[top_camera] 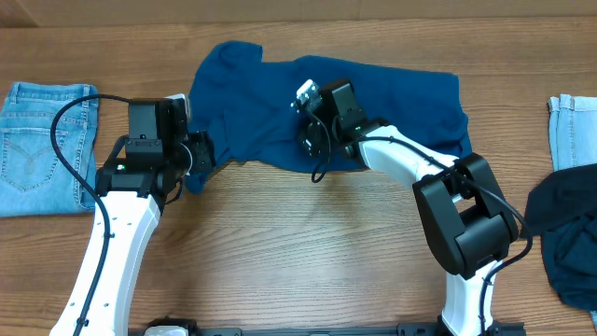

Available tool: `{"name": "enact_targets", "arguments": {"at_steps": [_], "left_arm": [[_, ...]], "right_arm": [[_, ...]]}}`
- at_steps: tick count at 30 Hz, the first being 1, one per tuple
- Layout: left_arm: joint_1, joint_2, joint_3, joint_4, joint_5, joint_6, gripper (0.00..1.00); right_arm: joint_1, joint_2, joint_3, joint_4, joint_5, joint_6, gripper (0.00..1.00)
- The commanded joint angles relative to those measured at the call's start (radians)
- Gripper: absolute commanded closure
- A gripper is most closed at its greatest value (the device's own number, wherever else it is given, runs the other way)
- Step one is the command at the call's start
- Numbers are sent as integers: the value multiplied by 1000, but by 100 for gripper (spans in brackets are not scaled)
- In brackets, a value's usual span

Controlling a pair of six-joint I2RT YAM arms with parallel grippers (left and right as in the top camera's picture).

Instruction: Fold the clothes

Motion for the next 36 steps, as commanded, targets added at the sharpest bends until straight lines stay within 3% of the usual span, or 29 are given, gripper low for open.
{"name": "enact_targets", "arguments": {"at_steps": [1, 3, 8, 11, 12, 13, 14, 15, 16, 19, 21, 22, 24, 26, 31, 34, 35, 36], "left_arm": [[5, 15, 12, 2, -73, 15, 49], [5, 100, 12, 0, -73, 38, 49], [5, 306, 12, 60, -65, 89, 46], [5, 454, 12, 126, -66, 171, 46], [5, 475, 12, 141, -68, 183, 51], [8, 486, 12, 151, -92, 184, 62], [18, 486, 12, 158, -122, 179, 82], [31, 483, 14, 157, -144, 179, 93], [55, 479, 16, 152, -190, 174, 96], [144, 464, 16, 129, -276, 127, 96], [198, 449, 16, 105, -248, 131, 94], [237, 436, 16, 66, -248, 159, 87], [275, 426, 18, 35, -228, 161, 59], [285, 426, 23, 32, -191, 162, 52], [284, 375, 167, -65, -100, 161, 50], [284, 307, 246, -94, -86, 153, 47], [284, 280, 255, -95, -55, 150, 44], [284, 257, 255, -103, 8, 151, 44]], "right_arm": [[7, -141, 11, -63, 6, 91, 0], [-34, -280, 11, -174, 10, 242, 0], [-114, -438, 11, -431, 10, 277, 0], [-169, -461, 11, -573, 8, 374, 0], [-179, -461, 11, -596, 2, 374, 0], [-183, -461, 11, -607, 2, 374, 7], [-186, -461, 11, -615, 2, 374, 21], [-187, -461, 11, -618, 3, 374, 35], [-188, -461, 11, -620, 2, 374, 43], [-188, -461, 11, -629, 3, 374, 44], [-193, -461, 11, -629, 3, 374, 42], [-207, -461, 11, -639, 3, 374, 42], [-240, -461, 11, -667, 3, 374, 42], [-277, -459, 11, -692, 3, 374, 42], [-368, -455, 11, -758, -7, 408, 44], [-374, -433, 9, -805, 3, 408, 56], [-383, -409, 0, -800, 13, 430, 53], [-404, -374, -19, -777, 50, 464, 41]]}}
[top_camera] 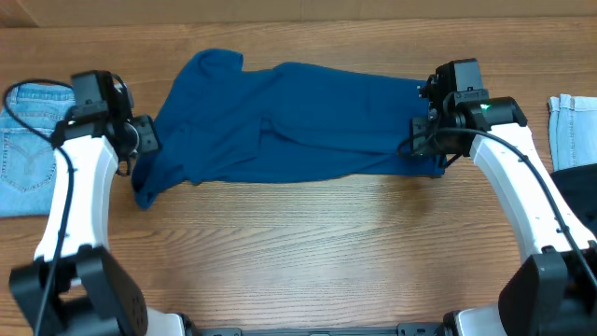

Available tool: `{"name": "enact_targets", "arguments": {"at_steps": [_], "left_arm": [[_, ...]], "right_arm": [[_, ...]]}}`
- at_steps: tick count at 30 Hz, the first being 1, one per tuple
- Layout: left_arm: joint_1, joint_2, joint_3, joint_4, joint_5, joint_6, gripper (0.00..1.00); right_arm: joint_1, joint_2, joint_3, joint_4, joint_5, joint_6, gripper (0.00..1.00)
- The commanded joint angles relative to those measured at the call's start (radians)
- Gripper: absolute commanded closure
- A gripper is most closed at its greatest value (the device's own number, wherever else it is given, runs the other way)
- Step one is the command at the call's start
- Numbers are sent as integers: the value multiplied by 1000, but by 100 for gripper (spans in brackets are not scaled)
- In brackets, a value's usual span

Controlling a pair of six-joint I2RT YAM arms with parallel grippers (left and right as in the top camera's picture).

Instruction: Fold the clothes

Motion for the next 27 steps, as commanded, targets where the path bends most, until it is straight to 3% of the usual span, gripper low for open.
{"name": "enact_targets", "arguments": {"at_steps": [1, 5, 7, 8, 16, 19, 22, 27], "left_arm": [[3, -57, 21, -23, 144, -7, 44], [2, -55, 21, -34, 292, -7, 51], [-16, -55, 21, -21, 342, -6, 65], [-32, -55, 19, -13, 343, -6, 67], [-191, -36, 13, 18, 242, 15, 61], [-201, 57, 11, 18, 243, 14, 62], [-205, 174, 11, 20, 241, 15, 63], [-205, 335, 11, 35, 221, 15, 66]], "right_arm": [[-56, 89, -37, 39, 46, 67, 41], [-147, 190, -45, 37, 13, 65, 37], [-167, 202, -45, 36, -69, 13, 41], [-167, 204, -50, 49, -61, 13, 40], [-167, 262, -119, 197, 8, 13, 41], [-167, 299, -122, 222, 38, 13, 47], [-167, 302, -122, 237, 111, 22, 61], [-182, 302, -122, 237, 239, 74, 59]]}}
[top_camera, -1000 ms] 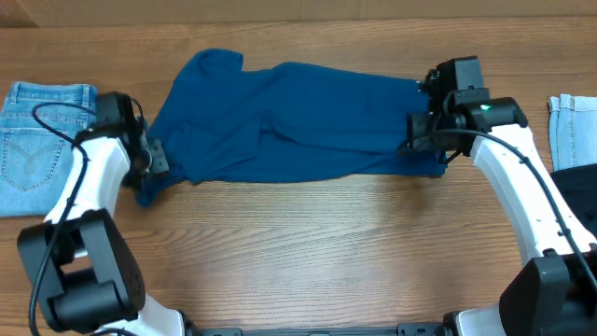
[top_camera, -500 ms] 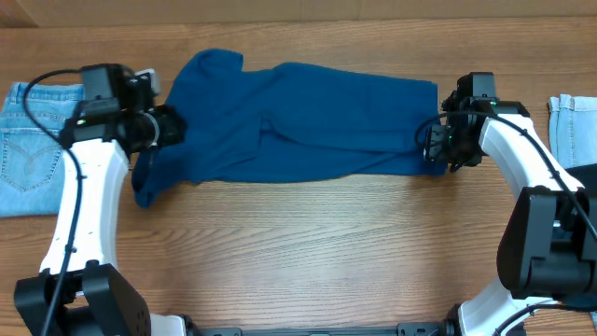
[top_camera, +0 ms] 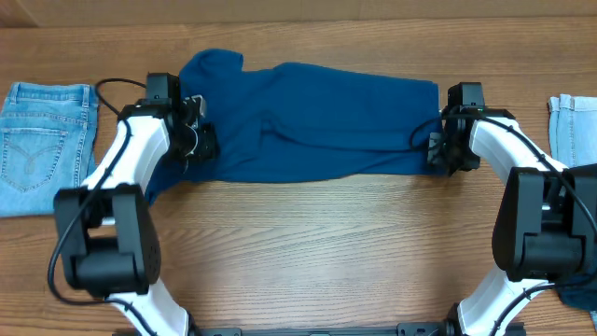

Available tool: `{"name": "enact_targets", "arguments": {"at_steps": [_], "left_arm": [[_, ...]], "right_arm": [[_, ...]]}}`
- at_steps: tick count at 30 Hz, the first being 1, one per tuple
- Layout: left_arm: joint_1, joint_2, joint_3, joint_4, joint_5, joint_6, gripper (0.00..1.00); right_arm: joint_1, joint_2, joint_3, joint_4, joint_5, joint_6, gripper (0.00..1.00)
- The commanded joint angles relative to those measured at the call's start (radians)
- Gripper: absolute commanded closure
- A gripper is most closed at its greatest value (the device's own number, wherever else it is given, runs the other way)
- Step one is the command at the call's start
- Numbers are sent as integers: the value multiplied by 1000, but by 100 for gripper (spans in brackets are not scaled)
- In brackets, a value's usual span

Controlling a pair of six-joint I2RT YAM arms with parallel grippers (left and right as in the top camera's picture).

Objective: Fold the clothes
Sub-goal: 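Adjust the shirt's right end with the right gripper, left gripper holding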

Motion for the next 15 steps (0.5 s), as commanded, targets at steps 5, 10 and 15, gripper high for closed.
{"name": "enact_targets", "arguments": {"at_steps": [5, 10, 15], "left_arm": [[-6, 148, 2, 17, -132, 12, 74], [-6, 148, 2, 16, -145, 12, 74], [-6, 148, 2, 14, -145, 12, 74]], "right_arm": [[-85, 5, -10, -15, 182, 84, 57], [-213, 5, -10, -19, 166, 124, 48], [-233, 5, -6, -13, 156, 79, 44]]}}
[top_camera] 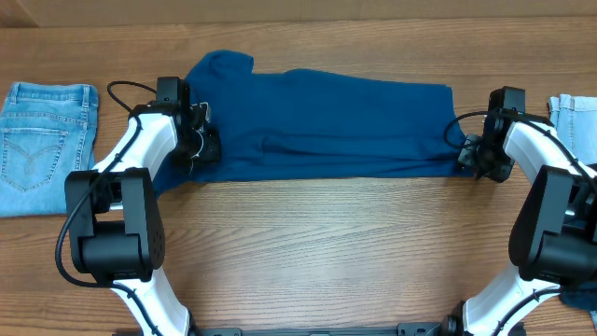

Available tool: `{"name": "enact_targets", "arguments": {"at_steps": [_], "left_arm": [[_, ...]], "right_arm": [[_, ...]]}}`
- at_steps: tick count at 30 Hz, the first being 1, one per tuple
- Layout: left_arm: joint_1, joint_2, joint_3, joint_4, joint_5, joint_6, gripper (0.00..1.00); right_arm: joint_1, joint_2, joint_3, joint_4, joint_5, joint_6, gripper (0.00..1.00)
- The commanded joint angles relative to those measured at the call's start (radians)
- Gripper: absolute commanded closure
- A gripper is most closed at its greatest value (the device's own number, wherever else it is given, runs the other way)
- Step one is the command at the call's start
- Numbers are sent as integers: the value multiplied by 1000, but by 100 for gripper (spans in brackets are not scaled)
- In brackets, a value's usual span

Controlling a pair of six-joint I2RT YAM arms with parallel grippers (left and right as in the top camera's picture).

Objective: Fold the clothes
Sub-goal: 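Adjust the shirt's right end with the right gripper, left gripper holding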

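A dark blue garment (pixel 326 126) lies spread in a long band across the far half of the wooden table, its lower edge nearly straight. At its left end, beside a sleeve that juts up at the top left, my left gripper (pixel 203 147) is shut on the cloth. At the lower right corner my right gripper (pixel 473 159) is shut on the cloth, which is drawn taut between the two. The fingertips are hidden under the wrists in the overhead view.
Folded light blue jeans (pixel 42 145) lie at the left edge of the table. Another piece of pale denim (pixel 571 117) shows at the right edge, close behind the right arm. Bare wood fills the near half of the table (pixel 317 252).
My right gripper has moved further right with the garment's corner. The cloth is stretched wider and its lower edge lies straighter. The left gripper has hardly moved.
At first the garment lay rumpled, with my left gripper at its lower left corner and my right one near its middle. Then both grippers were far apart at its ends and it was pulled long. Later the left gripper was further in, and now the cloth is flatter.
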Motion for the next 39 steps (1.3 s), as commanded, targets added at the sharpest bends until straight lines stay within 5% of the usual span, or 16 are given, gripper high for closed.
{"name": "enact_targets", "arguments": {"at_steps": [1, 13, 20, 23, 27, 33, 37, 39], "left_arm": [[7, 65, -11, 0, -98, 12, 74], [7, 65, -11, -2, -90, 12, 74], [7, 65, -11, -14, -90, 17, 75], [7, 65, -11, -19, -91, 19, 75], [7, 65, -11, -19, -91, 19, 75], [7, 65, -11, -22, -90, 27, 75], [7, 65, -11, -23, -91, 27, 75], [7, 65, -11, -23, -90, 27, 75]], "right_arm": [[-52, 5, -2, 8, 150, -58, 44], [-138, 5, 222, -135, 127, -135, 36], [-165, 5, 218, -157, 231, -135, 10], [-198, 5, 219, -154, 197, -123, 10], [-204, 5, 219, -134, -465, -502, 7], [-207, 5, 220, -140, -457, -496, 6], [-208, 4, 222, -125, -135, -274, 4], [-203, -5, 222, -127, -268, -319, 8]]}}
